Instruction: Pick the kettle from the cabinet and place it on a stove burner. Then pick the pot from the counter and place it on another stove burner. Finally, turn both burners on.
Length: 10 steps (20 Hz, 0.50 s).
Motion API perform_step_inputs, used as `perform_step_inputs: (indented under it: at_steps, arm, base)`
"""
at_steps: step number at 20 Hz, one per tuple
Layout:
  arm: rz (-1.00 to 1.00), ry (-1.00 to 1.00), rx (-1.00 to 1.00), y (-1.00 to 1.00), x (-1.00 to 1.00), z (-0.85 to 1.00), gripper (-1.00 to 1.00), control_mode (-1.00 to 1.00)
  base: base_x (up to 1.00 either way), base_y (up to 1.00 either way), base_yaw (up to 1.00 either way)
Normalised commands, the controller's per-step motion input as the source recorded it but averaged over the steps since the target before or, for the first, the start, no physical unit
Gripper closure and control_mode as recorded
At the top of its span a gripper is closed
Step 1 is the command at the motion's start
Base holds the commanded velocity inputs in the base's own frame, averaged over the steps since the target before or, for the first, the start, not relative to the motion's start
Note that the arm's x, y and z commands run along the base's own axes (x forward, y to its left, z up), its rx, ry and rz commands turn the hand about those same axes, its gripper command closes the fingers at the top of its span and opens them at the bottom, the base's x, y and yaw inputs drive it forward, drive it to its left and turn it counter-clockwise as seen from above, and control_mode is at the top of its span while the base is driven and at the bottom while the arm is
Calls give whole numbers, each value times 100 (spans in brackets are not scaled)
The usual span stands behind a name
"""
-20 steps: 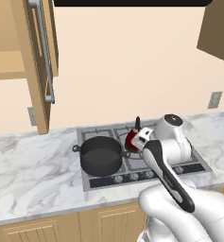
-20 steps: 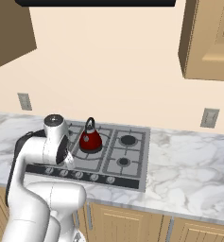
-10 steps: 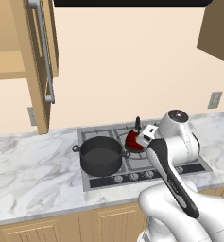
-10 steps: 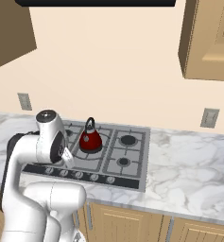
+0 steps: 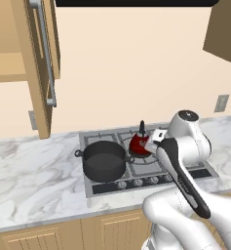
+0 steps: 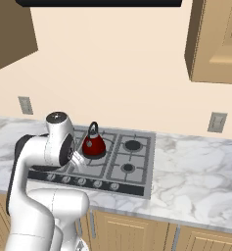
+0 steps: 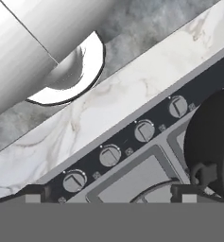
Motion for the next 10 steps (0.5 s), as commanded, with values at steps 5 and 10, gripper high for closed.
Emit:
perform_step_inputs:
  at_steps: [5, 10]
  arm:
    - [15, 6, -3, -13, -1, 0, -100, -100]
    - [16, 7, -4, 0, 0, -10, -100, -100]
  base:
    - [0, 0, 0]
    - [0, 0, 0]
